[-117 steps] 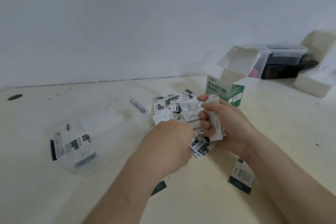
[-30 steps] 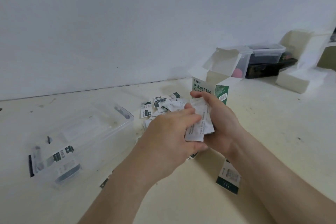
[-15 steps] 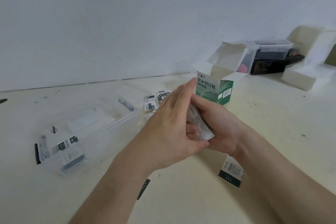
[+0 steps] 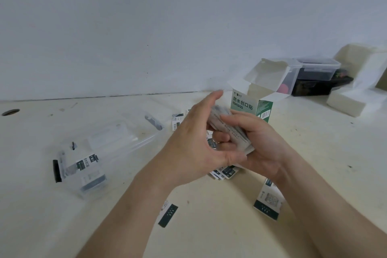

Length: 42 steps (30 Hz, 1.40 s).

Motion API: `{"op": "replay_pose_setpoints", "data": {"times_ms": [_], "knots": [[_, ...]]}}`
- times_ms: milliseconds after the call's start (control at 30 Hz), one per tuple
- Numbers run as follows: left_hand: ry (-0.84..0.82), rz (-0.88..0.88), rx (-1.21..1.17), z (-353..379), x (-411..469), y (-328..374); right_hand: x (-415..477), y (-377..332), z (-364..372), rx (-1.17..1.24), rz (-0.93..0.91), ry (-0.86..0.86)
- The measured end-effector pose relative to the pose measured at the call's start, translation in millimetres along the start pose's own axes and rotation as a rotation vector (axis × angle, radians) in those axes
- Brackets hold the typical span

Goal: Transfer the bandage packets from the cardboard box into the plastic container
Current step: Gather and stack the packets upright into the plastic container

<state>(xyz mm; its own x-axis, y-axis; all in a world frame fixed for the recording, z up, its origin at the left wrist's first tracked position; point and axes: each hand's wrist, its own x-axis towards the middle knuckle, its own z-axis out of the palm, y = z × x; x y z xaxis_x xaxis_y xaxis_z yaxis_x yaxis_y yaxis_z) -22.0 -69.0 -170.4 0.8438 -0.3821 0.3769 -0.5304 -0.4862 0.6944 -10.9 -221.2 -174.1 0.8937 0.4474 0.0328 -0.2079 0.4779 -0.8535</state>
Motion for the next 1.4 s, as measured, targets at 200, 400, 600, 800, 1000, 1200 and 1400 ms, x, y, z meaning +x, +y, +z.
{"op": "replay_pose_setpoints", "data": {"times_ms": [200,400,600,800,1000,1200,1400], "knots": [[-0.037,0.031,0.082,12,0,2,3,9,15,0.007,0.009,0.095],[-0.046,0.035,0.272,7,0,-3,3,12,15,-0.153,0.036,0.108],[-0.113,-0.056,-0.081,-38,-2,13,-1,4,18,-0.349,0.020,0.010],[-0.054,-0.058,-0.206,-74,-4,16,1,-5,40,-0.440,-0.023,-0.141],[0.069,-0.136,0.028,-89,-13,20,13,4,79,-0.786,-0.167,0.081],[0.247,-0.183,-0.031,-89,-9,-2,31,11,107,-0.921,-0.189,0.155],[0.494,-0.138,0.023,-124,-22,-28,50,2,130,-0.785,-0.021,-0.077]]}}
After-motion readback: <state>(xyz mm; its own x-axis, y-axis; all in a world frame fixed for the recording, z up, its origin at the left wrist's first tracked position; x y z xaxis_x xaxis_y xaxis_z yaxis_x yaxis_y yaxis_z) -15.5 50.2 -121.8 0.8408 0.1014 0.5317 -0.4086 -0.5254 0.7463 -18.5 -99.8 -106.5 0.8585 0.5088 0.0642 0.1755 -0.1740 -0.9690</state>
